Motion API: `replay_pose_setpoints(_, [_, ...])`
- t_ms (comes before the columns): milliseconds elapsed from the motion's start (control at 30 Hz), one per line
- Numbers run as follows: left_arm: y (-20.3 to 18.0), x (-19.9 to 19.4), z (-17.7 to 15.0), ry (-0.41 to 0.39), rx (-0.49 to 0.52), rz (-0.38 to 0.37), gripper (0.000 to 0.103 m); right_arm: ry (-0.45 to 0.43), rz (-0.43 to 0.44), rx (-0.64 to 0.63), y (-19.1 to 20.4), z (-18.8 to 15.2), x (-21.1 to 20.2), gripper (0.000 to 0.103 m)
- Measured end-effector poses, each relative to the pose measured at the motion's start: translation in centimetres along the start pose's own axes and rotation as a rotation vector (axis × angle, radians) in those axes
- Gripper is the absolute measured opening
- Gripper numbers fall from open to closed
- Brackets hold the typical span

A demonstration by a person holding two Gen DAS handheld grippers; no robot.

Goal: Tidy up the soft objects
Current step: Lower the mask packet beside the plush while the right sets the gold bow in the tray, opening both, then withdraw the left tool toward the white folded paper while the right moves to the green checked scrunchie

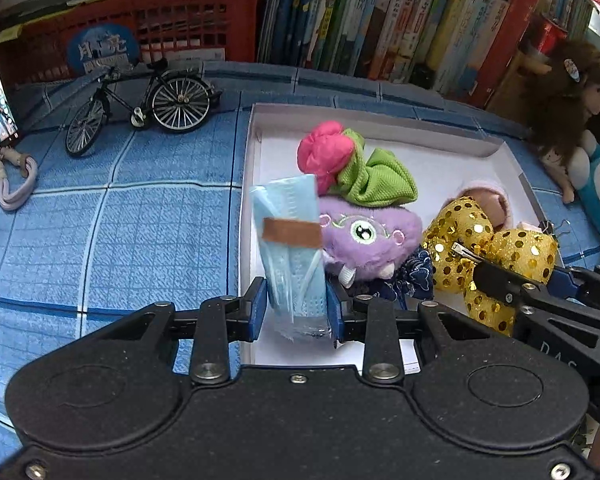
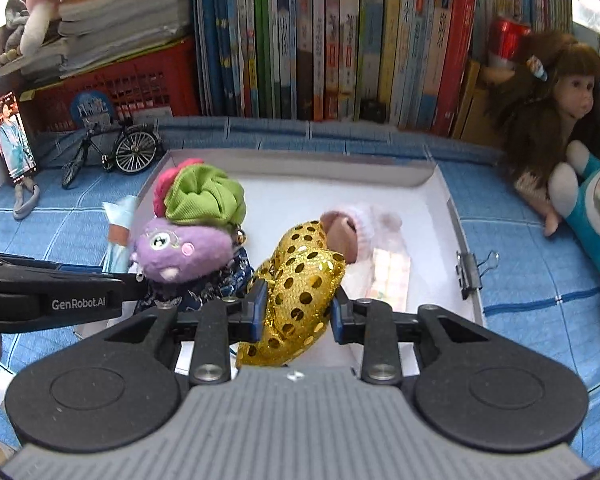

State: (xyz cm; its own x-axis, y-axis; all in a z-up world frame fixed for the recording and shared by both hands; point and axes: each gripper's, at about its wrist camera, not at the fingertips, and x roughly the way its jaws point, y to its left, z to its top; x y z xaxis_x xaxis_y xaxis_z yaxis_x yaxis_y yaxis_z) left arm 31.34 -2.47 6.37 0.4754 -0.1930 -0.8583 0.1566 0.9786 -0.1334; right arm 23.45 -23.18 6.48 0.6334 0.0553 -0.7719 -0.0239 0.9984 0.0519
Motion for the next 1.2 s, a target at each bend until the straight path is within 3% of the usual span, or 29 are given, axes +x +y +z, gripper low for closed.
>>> replay_pose_setpoints(200, [0.0,0.3,0.0,0.016,-0.009,-0.022,0.028,0.049,0.033,0.011,-0.7,-0.1,0.7,0.042])
replay_pose_setpoints(233, [0.0,0.1,-0.1,0.014,-0.007,-0.029,0.031,0.042,0.048,0.016,-0.8,-0.1,0.3,0.046])
replay_pose_setpoints(267, [0.0,-0.2,-0.1,0.008,-0.004,-0.038,0.033,0.028,0.057,0.023,-1.1,-0.1,-0.1,0.057])
replay_pose_setpoints(300, [0.0,-0.6,-0.2,0.001,-0.004,-0.046,0.041,0.016,0.066,0.029,-1.3,-0.1,-0.6,0.061])
replay_pose_setpoints(500, [0.4,-3.7,-0.8,-0.038,0.009,-0.071,0.055,-0.009,0.123,0.045,-2.1,-0.2,-3.0,0.067])
replay_pose_setpoints(667, [0.5,-7.6,-3.2,-0.127,0.112,-0.059,0.067,-0.034,0.232,0.0,-2.0,-2.1,-6.3,0.074])
replay_pose_setpoints(767, [1.1,-10.0,-5.0,-0.179,0.155,-0.043,0.072,-0.046,0.275,-0.062,-1.4,-3.4,-8.2,0.077])
replay_pose_setpoints(933, [3.2,-13.3,-8.0,-0.248,0.138,-0.047,0.073,-0.077,0.3,-0.198,0.2,-6.0,-10.6,0.084])
replay_pose_setpoints(1100, [6.4,-15.4,-11.1,-0.305,0.106,-0.022,0.075,-0.119,0.255,-0.411,2.1,-8.6,-11.6,0.089])
replay_pose_setpoints(1200, [8.6,-15.6,-12.6,-0.298,0.065,-0.002,0.077,-0.133,0.235,-0.538,3.0,-10.1,-11.5,0.091])
